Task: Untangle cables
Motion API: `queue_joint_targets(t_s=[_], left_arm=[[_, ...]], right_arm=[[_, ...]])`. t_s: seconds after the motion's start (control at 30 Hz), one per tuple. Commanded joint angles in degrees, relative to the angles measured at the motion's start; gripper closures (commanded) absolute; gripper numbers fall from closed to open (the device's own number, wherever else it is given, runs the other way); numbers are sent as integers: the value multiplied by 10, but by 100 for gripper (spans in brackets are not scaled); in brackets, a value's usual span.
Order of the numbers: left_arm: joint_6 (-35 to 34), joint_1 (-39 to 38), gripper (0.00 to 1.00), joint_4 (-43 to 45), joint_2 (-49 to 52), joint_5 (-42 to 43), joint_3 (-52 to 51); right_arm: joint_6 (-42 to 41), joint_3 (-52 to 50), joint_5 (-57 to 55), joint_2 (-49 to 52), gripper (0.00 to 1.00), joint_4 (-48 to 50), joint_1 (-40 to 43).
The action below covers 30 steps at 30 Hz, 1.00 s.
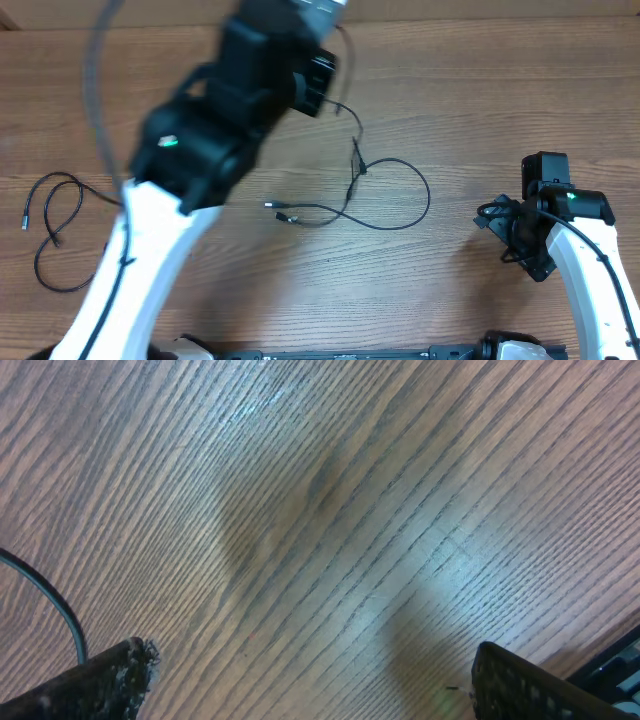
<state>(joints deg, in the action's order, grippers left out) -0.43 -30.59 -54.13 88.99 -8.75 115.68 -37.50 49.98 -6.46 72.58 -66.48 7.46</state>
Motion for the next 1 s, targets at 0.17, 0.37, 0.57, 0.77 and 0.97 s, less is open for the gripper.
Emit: queue_joint_targets(t_s=[0.17, 0.37, 0.57, 0.77, 0.97], left_arm=[[-128, 173, 96, 28, -56, -26, 10], [-238, 346, 94, 43, -83, -25, 10], [-326, 464, 96, -8, -77, -26, 10], [-326, 482, 96, -45, -55, -38, 10], [-321, 480, 92, -123, -8, 82, 10]], right_arm=[[3, 14, -10, -8, 0, 2, -1], [3, 14, -10, -8, 0, 6, -1], [3, 14, -10, -8, 0, 8, -1], [3, 14, -10, -8, 0, 8, -1], [3, 14, -10, -8, 0, 8, -1]])
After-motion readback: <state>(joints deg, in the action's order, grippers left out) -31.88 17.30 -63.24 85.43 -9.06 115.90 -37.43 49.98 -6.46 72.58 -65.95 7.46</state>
